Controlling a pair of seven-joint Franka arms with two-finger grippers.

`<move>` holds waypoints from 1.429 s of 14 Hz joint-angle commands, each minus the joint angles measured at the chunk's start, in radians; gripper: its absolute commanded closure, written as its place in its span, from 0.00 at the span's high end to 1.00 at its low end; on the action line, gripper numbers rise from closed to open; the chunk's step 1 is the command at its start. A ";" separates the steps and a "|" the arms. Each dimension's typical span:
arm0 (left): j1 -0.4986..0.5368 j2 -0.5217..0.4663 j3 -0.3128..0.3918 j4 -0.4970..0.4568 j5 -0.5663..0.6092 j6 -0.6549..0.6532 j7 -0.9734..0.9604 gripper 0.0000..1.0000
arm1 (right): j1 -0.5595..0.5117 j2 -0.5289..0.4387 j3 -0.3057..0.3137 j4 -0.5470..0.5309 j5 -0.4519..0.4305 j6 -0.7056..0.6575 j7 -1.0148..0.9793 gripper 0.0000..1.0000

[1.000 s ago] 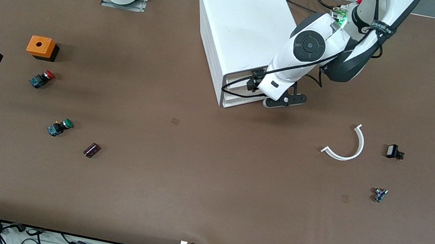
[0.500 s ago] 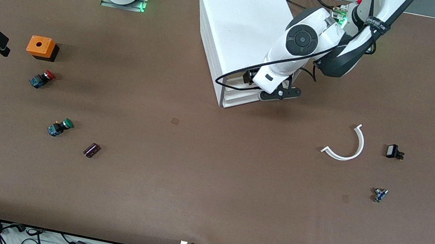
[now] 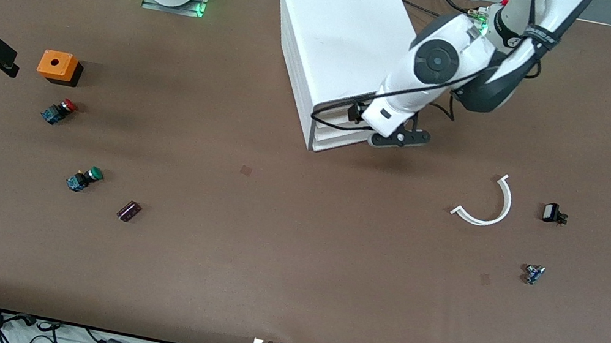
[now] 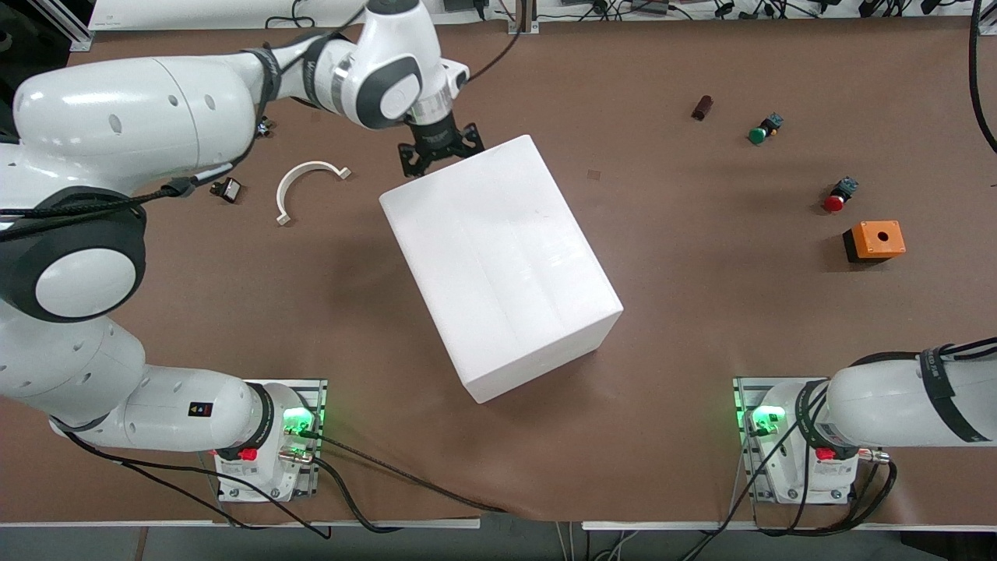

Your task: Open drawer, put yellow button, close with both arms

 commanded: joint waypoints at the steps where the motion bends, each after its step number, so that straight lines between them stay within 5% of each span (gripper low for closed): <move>1: 0.087 -0.009 -0.005 0.095 0.082 -0.116 0.178 1.00 | 0.002 -0.028 0.002 -0.028 -0.008 -0.001 0.001 1.00; 6: 0.193 0.022 -0.006 0.265 0.290 -0.268 0.370 1.00 | 0.002 -0.031 0.000 -0.032 -0.011 -0.003 -0.002 1.00; 15: 0.388 0.018 0.004 0.520 0.279 -0.458 0.824 1.00 | 0.003 -0.027 0.002 -0.043 -0.010 0.008 0.001 1.00; 17: 0.369 -0.022 0.085 0.519 0.241 -0.512 0.884 1.00 | 0.003 -0.025 0.003 -0.043 -0.010 0.008 0.001 1.00; 20: 0.171 -0.142 0.369 0.441 0.114 -0.503 0.893 1.00 | 0.003 -0.022 0.003 -0.048 -0.008 0.012 0.001 1.00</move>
